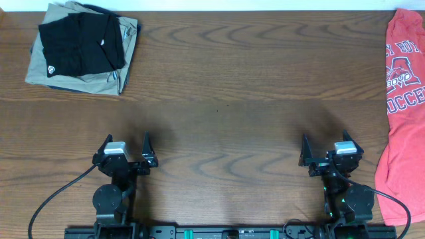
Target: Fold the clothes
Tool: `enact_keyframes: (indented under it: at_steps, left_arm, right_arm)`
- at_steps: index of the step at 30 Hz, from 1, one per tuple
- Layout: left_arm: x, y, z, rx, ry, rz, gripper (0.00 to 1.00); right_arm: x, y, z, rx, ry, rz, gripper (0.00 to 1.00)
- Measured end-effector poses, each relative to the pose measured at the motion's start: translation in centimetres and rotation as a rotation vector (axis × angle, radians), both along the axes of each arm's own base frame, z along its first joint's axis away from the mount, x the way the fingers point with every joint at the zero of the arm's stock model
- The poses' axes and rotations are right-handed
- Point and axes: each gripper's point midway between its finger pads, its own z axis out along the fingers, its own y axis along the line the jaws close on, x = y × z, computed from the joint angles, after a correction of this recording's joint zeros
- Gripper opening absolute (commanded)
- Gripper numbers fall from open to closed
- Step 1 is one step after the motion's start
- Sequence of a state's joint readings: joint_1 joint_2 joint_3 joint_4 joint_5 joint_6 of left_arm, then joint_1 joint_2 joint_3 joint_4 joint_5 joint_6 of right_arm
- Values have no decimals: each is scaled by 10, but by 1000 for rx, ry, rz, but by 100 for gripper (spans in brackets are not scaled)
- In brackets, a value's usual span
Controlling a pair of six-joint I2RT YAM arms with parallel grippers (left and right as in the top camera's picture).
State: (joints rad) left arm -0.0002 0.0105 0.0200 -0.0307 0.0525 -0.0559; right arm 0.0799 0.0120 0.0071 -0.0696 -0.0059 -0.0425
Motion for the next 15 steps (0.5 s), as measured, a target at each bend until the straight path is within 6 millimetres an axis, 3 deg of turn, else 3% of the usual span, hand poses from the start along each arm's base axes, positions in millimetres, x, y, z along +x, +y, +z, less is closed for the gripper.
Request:
enact_keyframes:
  at_steps: [15]
  left_arm:
    - [0, 0, 0, 0, 0, 0, 98]
  right_arm:
    - [0, 0, 0, -3, 0, 0, 99]
